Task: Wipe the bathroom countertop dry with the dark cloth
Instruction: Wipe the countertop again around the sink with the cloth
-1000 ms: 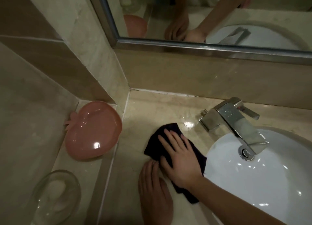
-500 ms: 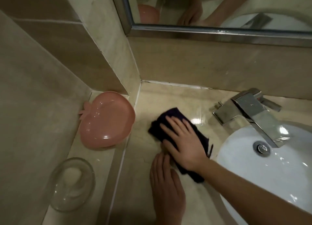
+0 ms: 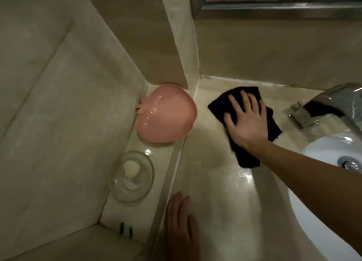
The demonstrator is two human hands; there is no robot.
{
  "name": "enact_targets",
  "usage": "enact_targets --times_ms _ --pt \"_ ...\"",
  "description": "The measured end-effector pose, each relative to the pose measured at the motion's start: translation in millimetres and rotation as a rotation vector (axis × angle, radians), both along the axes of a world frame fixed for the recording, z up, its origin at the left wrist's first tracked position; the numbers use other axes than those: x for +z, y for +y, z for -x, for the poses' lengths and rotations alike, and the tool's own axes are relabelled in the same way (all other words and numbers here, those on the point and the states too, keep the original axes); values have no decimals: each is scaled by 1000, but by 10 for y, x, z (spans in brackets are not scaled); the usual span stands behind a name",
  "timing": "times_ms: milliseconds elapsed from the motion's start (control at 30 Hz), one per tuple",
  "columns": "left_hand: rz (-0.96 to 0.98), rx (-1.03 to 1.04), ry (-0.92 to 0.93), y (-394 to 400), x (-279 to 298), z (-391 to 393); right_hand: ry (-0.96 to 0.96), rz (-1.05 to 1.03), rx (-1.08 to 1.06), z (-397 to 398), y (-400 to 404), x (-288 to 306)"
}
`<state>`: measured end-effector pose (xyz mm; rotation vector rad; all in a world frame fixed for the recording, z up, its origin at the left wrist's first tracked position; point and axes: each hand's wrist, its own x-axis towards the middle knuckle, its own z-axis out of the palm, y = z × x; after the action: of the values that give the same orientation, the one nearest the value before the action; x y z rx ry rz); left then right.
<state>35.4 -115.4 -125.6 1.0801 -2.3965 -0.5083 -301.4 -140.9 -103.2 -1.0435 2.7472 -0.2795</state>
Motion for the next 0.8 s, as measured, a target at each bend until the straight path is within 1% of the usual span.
enact_targets --times_ms 133,300,500,567,700,767,800 --pt "-128 25 7 54 53 29 6 -20 -68 -157 -161 -30" --pt "-207 27 0 75 103 -12 -10 -15 -25 -510 -264 8" --pt "-289 52 3 76 96 9 -45 80 208 -1396 -127 -30" --pt "-325 69 27 84 100 2 -64 88 251 -1661 -29 -53" --pt "-329 76 130 57 167 -4 -85 92 325 -1945 161 -46" --pt "-307 75 156 59 224 -23 -118 98 417 -2025 329 -45" --pt "-291 72 159 77 257 -46 -134 101 495 -2063 439 -58"
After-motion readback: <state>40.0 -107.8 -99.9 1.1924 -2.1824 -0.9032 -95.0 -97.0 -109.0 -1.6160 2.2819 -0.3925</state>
